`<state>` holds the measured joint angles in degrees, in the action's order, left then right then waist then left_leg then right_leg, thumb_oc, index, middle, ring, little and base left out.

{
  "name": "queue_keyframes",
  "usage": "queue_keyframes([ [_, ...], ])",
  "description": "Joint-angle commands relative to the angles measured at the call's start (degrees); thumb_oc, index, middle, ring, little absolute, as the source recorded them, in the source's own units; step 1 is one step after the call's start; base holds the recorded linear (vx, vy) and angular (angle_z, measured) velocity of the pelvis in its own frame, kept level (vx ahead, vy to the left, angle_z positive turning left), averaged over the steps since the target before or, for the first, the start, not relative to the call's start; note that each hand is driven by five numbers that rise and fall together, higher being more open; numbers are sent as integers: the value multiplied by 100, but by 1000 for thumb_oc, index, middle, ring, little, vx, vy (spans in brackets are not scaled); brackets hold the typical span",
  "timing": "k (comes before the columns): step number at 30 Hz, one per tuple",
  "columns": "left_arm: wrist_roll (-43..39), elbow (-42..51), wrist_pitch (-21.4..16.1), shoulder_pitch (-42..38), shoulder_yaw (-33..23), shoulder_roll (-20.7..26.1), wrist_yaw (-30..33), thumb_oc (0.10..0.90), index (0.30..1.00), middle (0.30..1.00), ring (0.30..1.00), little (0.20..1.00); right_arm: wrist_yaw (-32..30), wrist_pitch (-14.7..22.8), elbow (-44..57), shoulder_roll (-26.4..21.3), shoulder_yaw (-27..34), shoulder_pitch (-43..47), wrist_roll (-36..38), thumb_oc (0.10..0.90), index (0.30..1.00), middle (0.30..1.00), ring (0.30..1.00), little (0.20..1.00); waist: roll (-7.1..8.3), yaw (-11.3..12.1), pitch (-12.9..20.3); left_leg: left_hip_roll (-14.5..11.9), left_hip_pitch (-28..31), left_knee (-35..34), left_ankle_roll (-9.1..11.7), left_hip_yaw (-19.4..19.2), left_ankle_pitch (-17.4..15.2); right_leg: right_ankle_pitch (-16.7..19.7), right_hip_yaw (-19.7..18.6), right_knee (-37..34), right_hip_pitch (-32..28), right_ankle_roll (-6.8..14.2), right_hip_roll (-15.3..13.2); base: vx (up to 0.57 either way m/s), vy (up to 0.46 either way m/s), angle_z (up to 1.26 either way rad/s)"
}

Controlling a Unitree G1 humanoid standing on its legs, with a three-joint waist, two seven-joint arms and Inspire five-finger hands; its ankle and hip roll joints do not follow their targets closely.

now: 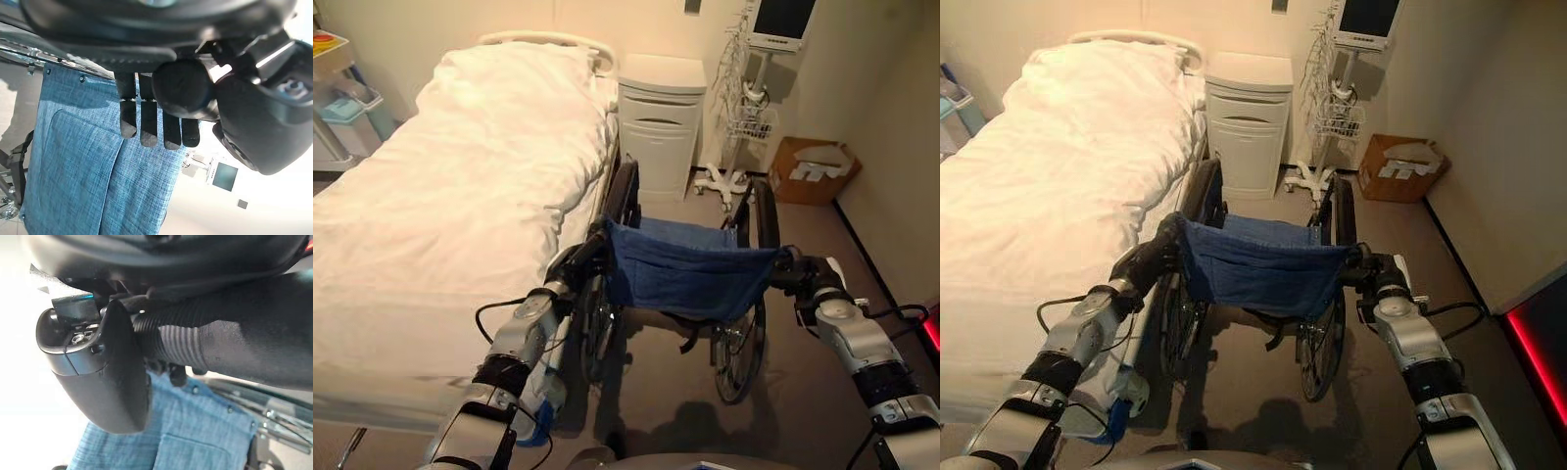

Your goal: Push the wheelchair next to the bed

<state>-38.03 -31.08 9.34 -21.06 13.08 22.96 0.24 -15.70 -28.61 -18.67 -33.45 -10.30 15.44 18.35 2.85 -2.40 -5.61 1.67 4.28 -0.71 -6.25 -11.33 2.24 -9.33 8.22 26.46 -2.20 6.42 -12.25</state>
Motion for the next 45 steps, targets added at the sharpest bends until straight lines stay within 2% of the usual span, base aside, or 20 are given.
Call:
queue_keyframes([
  [1, 2, -59, -398, -527, -237, -168, 205, 400, 300, 300, 300, 300, 613, 1847, 178, 856, -447, 129, 309, 400, 300, 300, 300, 300, -248, 265, -47, 41, -285, 452, 391, -225, -246, 1234, 305, -775, -269, 1, -94, 154, 5, -15],
  [5, -192, 94, -520, -428, -331, -154, 412, 400, 300, 300, 300, 300, 638, 1800, -29, 779, -464, 497, 429, 400, 300, 300, 300, 300, -208, 306, -115, 94, 20, 337, 404, -85, -371, 1322, 440, -1603, 151, 55, 39, 117, -48, -29],
  [10, -150, 219, -563, -350, -268, -322, 544, 400, 300, 300, 300, 300, 487, 1783, -126, 687, -455, 686, 522, 400, 300, 300, 300, 300, -69, 161, -215, 227, 182, 268, 354, 202, -569, 1721, 59, -2143, 650, 209, 332, 100, -121, 26],
  [14, -3, 215, -384, -333, -201, -348, 414, 400, 300, 300, 300, 300, 296, 1623, -170, 615, -343, 746, 517, 400, 300, 300, 300, 300, -50, 75, -236, 226, 334, 193, 325, 388, -631, 1745, -144, -2202, 710, 220, 506, 128, -183, 70],
  [16, 121, 210, -245, -338, -185, -348, 300, 400, 300, 300, 300, 300, 188, 1577, -276, 569, -252, 752, 634, 400, 300, 300, 300, 300, -70, 57, -227, 162, 371, 216, 328, 468, -622, 1553, -202, -2089, 590, 173, 597, 117, -259, 94],
  [19, 98, 210, -190, -300, -148, -327, 366, 400, 300, 300, 300, 300, 143, 1524, -358, 540, -176, 748, 601, 400, 300, 300, 300, 300, -71, 88, -153, 38, 405, 216, 422, 440, -572, 1391, -62, -2194, 300, 64, 699, 111, -253, 51],
  [25, -17, 133, -113, -425, -150, -344, 468, 400, 300, 300, 300, 300, -143, 1372, -529, 527, -230, 965, 547, 400, 300, 300, 300, 300, -75, 38, -54, -281, 442, 364, 654, 51, -510, 1131, 335, -2438, -217, -182, 839, 75, -152, 39],
  [28, -89, 128, -96, -556, -58, -405, 494, 400, 300, 300, 300, 300, -246, 1390, -662, 485, -268, 1120, 559, 400, 300, 300, 300, 300, -107, -2, -57, -315, 430, 436, 690, -205, -531, 1071, 529, -2472, -336, -226, 847, -4, -51, 30],
  [36, -60, 87, -184, -522, -46, -391, 396, 400, 300, 300, 300, 300, -22, 1388, -867, 342, -305, 1303, 447, 400, 300, 300, 300, 300, -206, 12, 5, -195, 541, 91, 672, 14, -426, 997, 402, -2514, -419, -234, 978, 4, 2, 1],
  [38, -75, 28, -196, -569, -53, -375, 406, 400, 300, 300, 300, 300, 49, 1358, -911, 317, -318, 1338, 472, 584, 575, 575, 575, 575, -212, -2, 10, -179, 552, 56, 668, 32, -420, 992, 374, -2510, -413, -230, 990, -4, 18, 0],
  [39, -84, 8, -204, -583, -54, -374, 413, 400, 300, 300, 300, 300, 75, 1356, -928, 310, -322, 1350, 473, 800, 900, 900, 900, 900, -214, -7, 7, -175, 558, 49, 666, 35, -422, 988, 365, -2508, -415, -229, 992, 2, 37, -1],
  [40, -115, -38, -227, -606, -52, -394, 454, 605, 608, 608, 608, 608, 139, 1403, -975, 290, -337, 1359, 499, 800, 900, 900, 900, 900, -217, -20, -1, -165, 573, 41, 664, 38, -428, 984, 337, -2516, -430, -225, 997, 3, 41, -1],
  [41, -107, -43, -231, -610, -49, -401, 480, 772, 858, 858, 858, 858, 162, 1407, -968, 296, -334, 1355, 514, 800, 900, 900, 900, 900, -215, -26, -3, -159, 576, 40, 660, 35, -435, 981, 331, -2518, -434, -221, 994, -1, 50, -2],
  [42, -117, -41, -236, -617, -44, -405, 509, 800, 900, 900, 900, 900, 203, 1401, -963, 293, -325, 1360, 511, 800, 900, 900, 900, 900, -213, -31, -9, -152, 581, 42, 654, 31, -444, 979, 318, -2520, -438, -219, 992, -15, 41, -3],
  [45, -149, -17, -251, -616, -61, -429, 537, 800, 900, 900, 900, 900, 276, 1443, -919, 295, -285, 1336, 549, 800, 900, 900, 900, 900, -206, -37, -19, -127, 590, 12, 641, 24, -452, 994, 291, -2569, -458, -210, 997, -26, 42, -4],
])
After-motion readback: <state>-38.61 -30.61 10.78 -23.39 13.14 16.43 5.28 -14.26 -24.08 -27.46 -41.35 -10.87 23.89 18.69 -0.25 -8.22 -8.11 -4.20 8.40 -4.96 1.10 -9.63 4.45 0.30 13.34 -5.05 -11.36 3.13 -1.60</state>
